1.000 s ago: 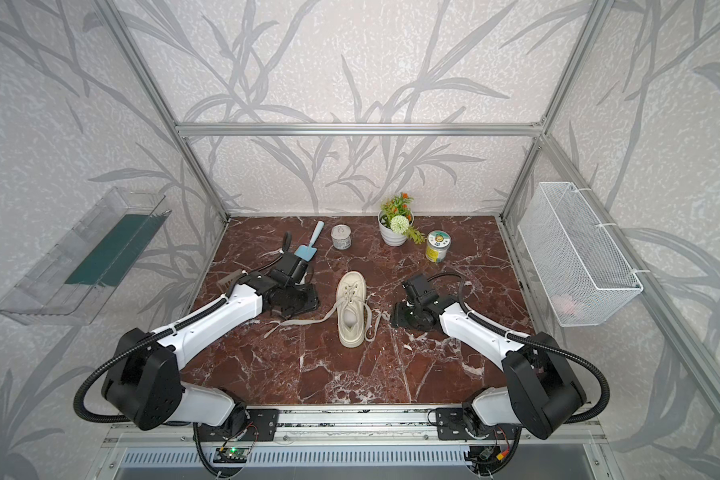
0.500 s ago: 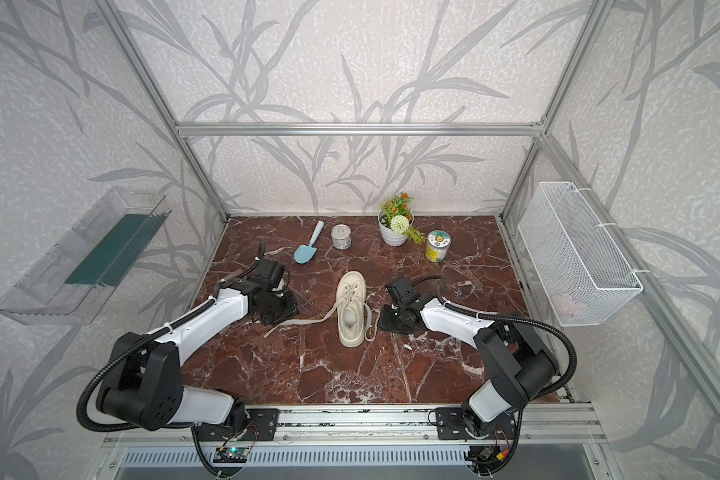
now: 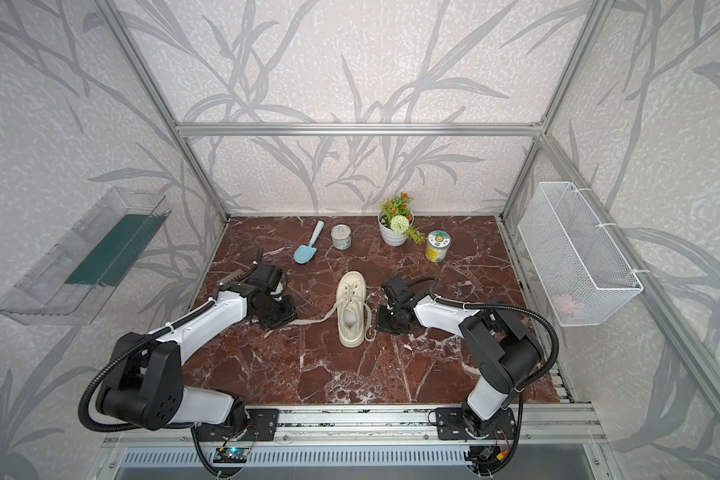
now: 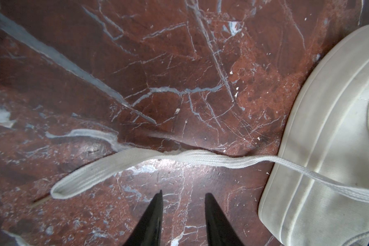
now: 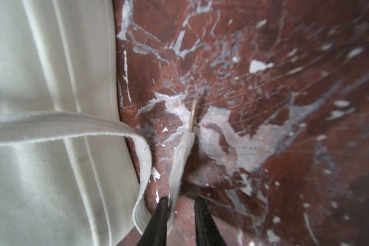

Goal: Tie the shoes

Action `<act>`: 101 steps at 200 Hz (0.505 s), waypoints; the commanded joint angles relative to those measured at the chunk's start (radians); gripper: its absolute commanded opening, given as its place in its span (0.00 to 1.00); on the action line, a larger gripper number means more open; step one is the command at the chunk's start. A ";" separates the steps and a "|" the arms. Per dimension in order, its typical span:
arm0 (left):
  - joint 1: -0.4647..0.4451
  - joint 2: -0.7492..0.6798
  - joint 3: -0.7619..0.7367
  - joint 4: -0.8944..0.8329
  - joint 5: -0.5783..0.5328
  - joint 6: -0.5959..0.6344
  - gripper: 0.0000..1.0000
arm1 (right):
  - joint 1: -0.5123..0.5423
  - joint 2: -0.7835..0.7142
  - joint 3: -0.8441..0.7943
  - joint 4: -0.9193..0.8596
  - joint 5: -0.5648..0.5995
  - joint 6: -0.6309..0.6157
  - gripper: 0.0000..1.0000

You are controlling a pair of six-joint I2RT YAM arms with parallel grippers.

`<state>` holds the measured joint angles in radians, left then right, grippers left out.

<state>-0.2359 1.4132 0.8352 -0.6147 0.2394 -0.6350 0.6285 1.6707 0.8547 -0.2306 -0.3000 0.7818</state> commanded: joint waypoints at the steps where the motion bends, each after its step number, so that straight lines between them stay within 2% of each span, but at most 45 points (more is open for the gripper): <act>1: 0.007 -0.028 -0.003 -0.010 0.003 0.011 0.36 | 0.006 0.012 0.027 0.014 -0.021 -0.005 0.18; 60: 0.007 -0.028 0.002 -0.018 -0.002 0.011 0.36 | -0.019 -0.086 0.030 -0.057 0.061 -0.059 0.02; 101: 0.007 -0.022 0.015 -0.019 0.006 0.010 0.36 | -0.076 -0.184 0.063 -0.145 0.118 -0.154 0.00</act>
<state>-0.2344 1.4132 0.8352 -0.6163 0.2398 -0.6342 0.5804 1.5532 0.8684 -0.3008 -0.2379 0.7048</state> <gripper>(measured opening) 0.360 0.048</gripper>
